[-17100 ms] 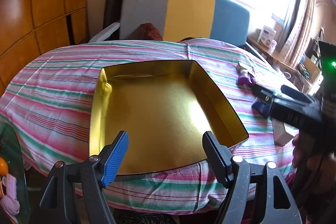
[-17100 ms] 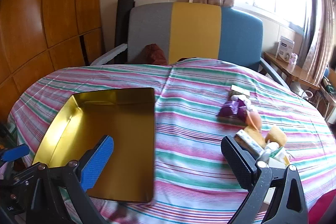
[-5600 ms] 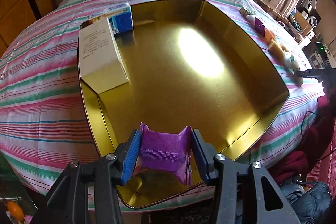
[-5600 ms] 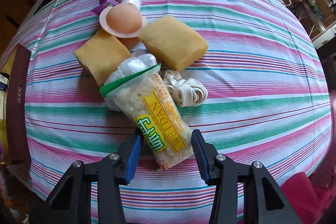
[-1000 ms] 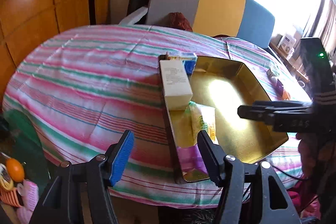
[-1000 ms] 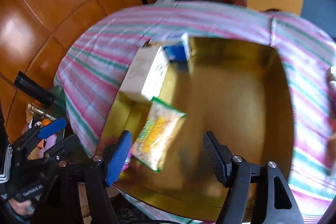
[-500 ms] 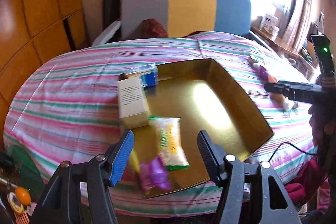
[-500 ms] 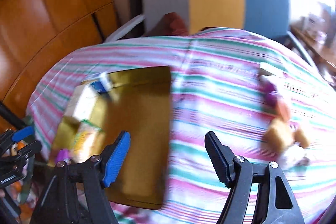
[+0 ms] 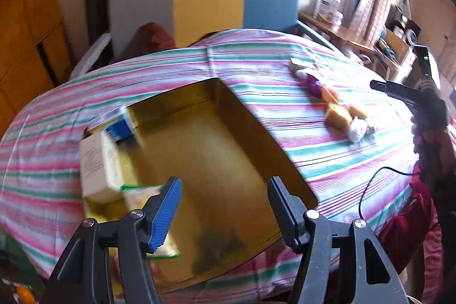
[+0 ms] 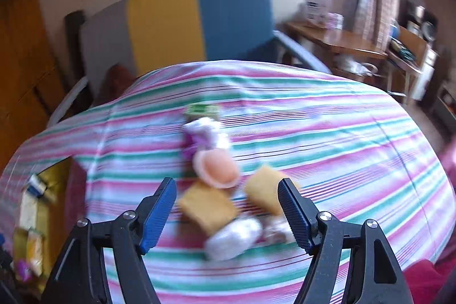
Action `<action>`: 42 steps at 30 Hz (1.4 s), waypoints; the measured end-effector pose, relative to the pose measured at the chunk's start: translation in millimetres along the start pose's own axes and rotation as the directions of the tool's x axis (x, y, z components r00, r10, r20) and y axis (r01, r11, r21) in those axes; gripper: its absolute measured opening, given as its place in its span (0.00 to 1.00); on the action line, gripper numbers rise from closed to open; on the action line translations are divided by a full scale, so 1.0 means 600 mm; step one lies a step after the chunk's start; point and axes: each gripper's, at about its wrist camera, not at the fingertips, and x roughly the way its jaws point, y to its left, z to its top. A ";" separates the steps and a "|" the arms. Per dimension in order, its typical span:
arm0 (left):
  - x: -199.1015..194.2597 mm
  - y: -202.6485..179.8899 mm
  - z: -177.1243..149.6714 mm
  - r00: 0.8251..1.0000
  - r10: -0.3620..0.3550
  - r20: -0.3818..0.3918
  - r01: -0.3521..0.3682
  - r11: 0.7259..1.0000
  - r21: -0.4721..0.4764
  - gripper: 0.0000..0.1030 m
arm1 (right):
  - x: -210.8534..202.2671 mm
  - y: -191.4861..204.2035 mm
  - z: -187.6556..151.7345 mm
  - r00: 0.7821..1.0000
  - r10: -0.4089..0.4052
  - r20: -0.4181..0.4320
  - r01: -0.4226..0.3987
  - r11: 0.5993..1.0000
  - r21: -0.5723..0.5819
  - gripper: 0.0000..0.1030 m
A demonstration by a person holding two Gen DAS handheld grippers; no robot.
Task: Organize objects
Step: 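Move both tools back toward the remaining pile of items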
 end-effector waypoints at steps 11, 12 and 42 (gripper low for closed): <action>0.086 -0.107 0.110 0.983 -0.157 -0.096 0.158 0.987 0.002 0.61 | 0.033 -0.150 -0.026 0.999 0.038 -0.027 -0.026 0.937 0.348 0.72; 0.097 -0.120 0.121 0.980 -0.170 -0.104 0.171 0.985 0.004 0.61 | 0.034 -0.148 -0.026 0.998 0.052 -0.030 -0.038 0.936 0.351 0.72; 0.434 -0.351 0.279 0.906 -0.301 -0.299 0.297 0.953 -0.059 0.57 | 0.057 -0.199 -0.046 0.976 0.213 -0.051 -0.151 0.823 0.548 0.79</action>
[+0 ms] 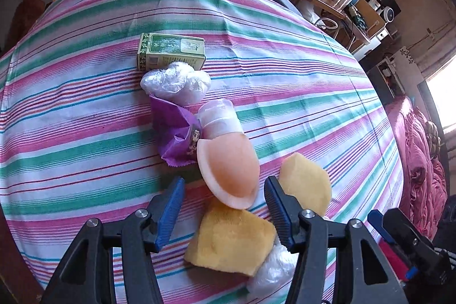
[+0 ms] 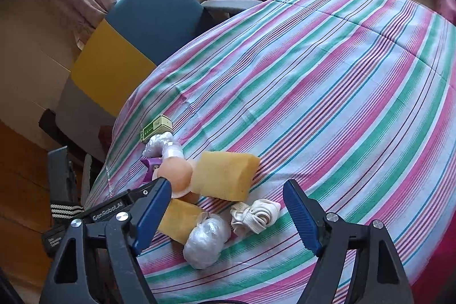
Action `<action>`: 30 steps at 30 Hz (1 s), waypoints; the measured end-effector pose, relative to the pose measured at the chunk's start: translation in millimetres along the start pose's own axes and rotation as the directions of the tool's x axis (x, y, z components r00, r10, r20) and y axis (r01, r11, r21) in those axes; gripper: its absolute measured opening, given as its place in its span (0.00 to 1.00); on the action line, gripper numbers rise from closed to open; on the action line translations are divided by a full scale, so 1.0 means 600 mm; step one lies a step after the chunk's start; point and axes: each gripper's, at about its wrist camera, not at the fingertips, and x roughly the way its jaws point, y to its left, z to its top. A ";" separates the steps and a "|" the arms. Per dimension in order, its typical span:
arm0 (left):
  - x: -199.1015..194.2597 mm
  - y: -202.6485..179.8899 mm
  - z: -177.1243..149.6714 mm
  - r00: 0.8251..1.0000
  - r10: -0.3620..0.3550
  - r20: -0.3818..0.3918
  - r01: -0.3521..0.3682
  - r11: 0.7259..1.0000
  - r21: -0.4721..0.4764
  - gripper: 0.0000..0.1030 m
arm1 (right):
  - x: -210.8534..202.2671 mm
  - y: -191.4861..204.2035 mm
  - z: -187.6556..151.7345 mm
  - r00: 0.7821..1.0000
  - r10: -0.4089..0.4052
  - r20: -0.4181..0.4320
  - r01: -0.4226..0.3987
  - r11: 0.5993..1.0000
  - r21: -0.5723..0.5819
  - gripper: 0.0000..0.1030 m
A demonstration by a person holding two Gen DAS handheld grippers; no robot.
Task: Organize objects
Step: 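Move both tools back toward the remaining pile of items, then grasp the peach cup with the left tool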
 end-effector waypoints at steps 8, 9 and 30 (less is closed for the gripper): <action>0.039 -0.002 0.025 0.999 -0.037 -0.003 0.037 0.996 -0.078 0.52 | 0.003 0.000 0.000 1.000 -0.002 0.003 0.002 1.000 0.003 0.79; 0.044 -0.003 0.025 0.999 -0.033 -0.002 0.032 0.996 -0.082 0.46 | 0.004 0.001 0.000 1.000 -0.005 0.003 0.005 1.000 0.000 0.79; -0.180 0.004 -0.079 0.978 -0.067 0.199 0.056 0.997 0.057 0.39 | 0.029 0.032 -0.011 0.998 -0.023 -0.054 0.015 0.990 -0.137 0.54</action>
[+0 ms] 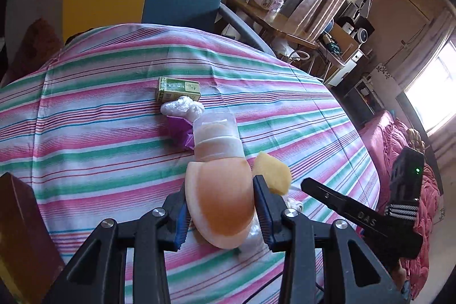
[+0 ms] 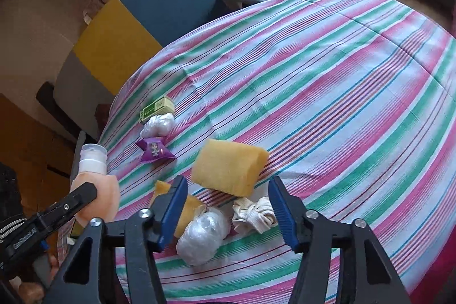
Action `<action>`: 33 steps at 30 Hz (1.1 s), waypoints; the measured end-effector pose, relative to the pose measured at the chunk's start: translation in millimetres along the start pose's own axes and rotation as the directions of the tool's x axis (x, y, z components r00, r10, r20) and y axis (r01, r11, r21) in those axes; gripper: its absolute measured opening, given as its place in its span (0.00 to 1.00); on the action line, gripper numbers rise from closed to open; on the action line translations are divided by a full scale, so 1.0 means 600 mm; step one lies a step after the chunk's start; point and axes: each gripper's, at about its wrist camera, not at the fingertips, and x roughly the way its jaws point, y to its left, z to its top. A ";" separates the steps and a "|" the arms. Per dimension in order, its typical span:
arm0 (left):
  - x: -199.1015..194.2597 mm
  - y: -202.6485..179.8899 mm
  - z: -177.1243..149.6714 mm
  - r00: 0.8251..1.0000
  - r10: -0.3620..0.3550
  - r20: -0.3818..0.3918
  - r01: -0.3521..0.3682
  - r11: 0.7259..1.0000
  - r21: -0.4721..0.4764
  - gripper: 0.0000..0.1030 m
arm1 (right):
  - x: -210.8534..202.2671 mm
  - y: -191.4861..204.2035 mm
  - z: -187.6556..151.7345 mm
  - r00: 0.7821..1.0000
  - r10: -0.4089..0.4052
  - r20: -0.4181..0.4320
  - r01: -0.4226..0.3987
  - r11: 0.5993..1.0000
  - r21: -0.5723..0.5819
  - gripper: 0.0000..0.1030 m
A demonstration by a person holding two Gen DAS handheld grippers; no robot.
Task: Organize objects
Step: 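Grasp the peach cup with the left tool, then set peach cup in tray with left tool while right tool grasps plastic bag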
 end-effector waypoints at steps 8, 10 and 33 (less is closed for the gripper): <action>-0.089 0.041 -0.070 1.000 0.000 0.020 0.001 0.999 -0.045 0.39 | 0.031 0.051 -0.033 0.991 0.044 -0.127 -0.063 0.987 -0.145 0.51; -0.113 0.055 -0.083 1.000 0.002 0.028 -0.001 0.998 -0.059 0.39 | 0.042 0.060 -0.042 0.987 0.027 -0.159 -0.056 0.982 -0.181 0.57; -0.373 0.429 -0.252 0.945 0.320 0.066 -0.267 0.872 -0.411 0.39 | 0.092 0.104 -0.090 0.958 -0.230 -0.170 0.134 0.885 -0.445 0.37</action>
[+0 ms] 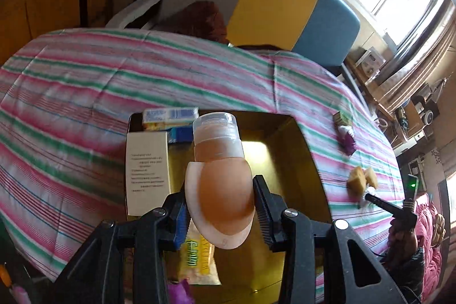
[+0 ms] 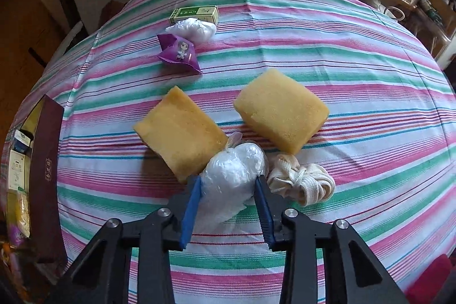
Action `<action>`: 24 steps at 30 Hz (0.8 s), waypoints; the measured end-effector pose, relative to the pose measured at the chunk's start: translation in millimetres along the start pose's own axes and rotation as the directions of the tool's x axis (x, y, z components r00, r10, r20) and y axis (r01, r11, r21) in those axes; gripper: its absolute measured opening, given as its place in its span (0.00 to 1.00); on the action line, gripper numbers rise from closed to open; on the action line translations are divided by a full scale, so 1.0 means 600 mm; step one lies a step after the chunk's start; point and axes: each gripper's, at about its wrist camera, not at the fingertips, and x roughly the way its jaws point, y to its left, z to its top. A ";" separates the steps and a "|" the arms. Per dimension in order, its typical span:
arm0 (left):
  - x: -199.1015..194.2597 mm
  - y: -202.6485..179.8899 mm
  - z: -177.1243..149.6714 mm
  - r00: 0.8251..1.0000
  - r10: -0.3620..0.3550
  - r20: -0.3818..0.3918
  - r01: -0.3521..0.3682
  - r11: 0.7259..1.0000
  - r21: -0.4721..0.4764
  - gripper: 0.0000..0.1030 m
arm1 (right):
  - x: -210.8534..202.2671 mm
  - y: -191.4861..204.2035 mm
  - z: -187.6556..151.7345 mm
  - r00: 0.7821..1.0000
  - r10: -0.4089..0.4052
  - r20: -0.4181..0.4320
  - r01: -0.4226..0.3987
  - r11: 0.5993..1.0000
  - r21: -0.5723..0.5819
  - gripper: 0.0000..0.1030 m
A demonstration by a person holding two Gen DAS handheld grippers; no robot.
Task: Organize objects
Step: 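Set peach cup in tray with left tool while right tool grasps plastic bag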
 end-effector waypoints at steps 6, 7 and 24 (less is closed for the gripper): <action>0.079 -0.003 0.000 0.997 0.024 -0.078 -0.023 0.999 0.022 0.39 | 0.002 0.005 -0.002 1.000 -0.011 0.006 0.011 1.000 -0.012 0.37; 0.092 -0.005 0.002 0.996 0.033 -0.089 -0.030 0.999 0.026 0.39 | 0.001 0.005 -0.003 1.000 -0.011 0.007 0.011 1.000 -0.013 0.37; 0.171 0.006 0.014 0.982 0.114 -0.151 -0.107 0.993 0.056 0.42 | 0.006 0.007 0.000 1.000 -0.018 0.013 0.018 0.999 -0.031 0.37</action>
